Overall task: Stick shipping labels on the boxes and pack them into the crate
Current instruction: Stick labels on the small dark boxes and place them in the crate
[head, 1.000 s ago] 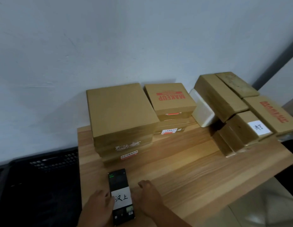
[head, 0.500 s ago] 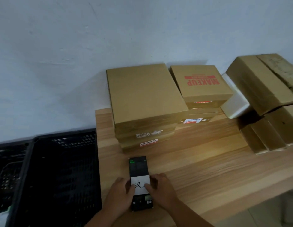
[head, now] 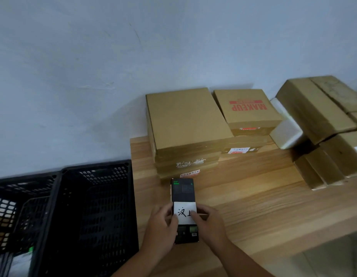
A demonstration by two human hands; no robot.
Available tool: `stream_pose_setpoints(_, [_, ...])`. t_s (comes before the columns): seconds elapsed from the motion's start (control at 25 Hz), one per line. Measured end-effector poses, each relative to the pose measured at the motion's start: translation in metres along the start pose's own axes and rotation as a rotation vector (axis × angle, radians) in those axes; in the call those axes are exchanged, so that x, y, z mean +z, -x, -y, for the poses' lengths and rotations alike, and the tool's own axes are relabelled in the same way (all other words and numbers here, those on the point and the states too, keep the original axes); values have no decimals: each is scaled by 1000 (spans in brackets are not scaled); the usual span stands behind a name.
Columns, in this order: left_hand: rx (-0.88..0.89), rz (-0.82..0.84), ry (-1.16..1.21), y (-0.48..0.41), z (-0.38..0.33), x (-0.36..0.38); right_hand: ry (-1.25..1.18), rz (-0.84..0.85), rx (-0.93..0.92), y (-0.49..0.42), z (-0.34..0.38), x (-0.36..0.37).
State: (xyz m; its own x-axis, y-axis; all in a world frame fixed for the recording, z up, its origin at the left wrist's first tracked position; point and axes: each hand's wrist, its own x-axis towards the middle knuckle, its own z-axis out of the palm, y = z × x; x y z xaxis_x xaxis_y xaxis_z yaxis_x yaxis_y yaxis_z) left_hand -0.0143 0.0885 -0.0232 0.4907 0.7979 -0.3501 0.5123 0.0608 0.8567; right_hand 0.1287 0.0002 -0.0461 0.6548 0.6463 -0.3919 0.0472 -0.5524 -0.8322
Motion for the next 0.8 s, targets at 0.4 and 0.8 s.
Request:
stream_pose_setpoints(0.4, [182,-93,16,43,-84,4,-55,-21,-217,30,63,-74])
stream_pose_setpoints(0.8, [125,-146,110,69,-106,15,-86,-90,-324,64,72,-94])
